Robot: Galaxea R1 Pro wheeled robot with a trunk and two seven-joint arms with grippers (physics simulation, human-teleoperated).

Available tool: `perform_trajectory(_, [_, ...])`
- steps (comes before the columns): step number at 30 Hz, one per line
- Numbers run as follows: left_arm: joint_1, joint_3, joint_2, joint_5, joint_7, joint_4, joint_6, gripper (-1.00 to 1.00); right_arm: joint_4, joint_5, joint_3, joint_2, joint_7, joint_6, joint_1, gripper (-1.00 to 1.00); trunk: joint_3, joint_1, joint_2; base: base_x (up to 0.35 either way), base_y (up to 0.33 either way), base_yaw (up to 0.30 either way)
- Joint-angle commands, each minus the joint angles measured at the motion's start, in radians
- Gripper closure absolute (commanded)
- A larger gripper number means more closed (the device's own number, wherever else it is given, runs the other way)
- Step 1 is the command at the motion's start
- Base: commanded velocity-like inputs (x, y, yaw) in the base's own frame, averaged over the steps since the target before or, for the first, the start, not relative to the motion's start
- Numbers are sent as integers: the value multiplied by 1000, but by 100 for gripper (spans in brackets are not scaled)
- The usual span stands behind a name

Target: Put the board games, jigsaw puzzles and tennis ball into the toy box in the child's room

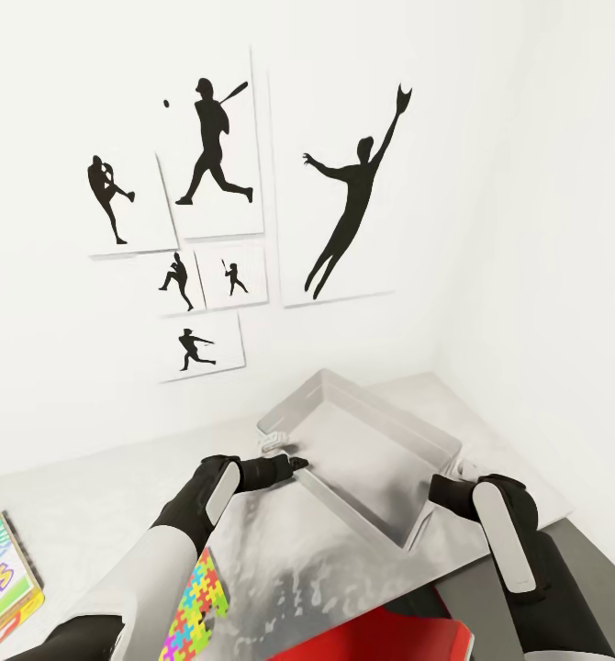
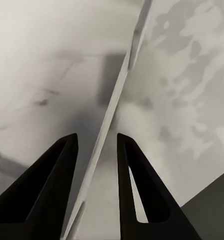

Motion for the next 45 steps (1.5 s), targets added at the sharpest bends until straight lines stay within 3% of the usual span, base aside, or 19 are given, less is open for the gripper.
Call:
perform_trajectory(1, [0, 4, -2, 4, -4, -1, 7, 100, -1, -41, 1, 0, -9, -7, -1, 100, -2, 1, -2, 0, 0, 0])
perform_trajectory(8, [0, 4, -2, 4, -5, -1, 6, 100, -1, -41, 1, 0, -9, -6, -1, 100, -2, 1, -2, 0, 0, 0])
perform_trajectory(30, [0, 4, -2, 4, -6, -1, 4, 100, -1, -41, 1, 0, -6, -6, -1, 100, 33, 1, -2, -35, 0, 0])
perform_trajectory(45, [0, 4, -2, 4, -9, -1, 7, 100, -2, -41, 1, 1, -6, -6, -1, 100, 36, 1, -2, -91, -35, 0])
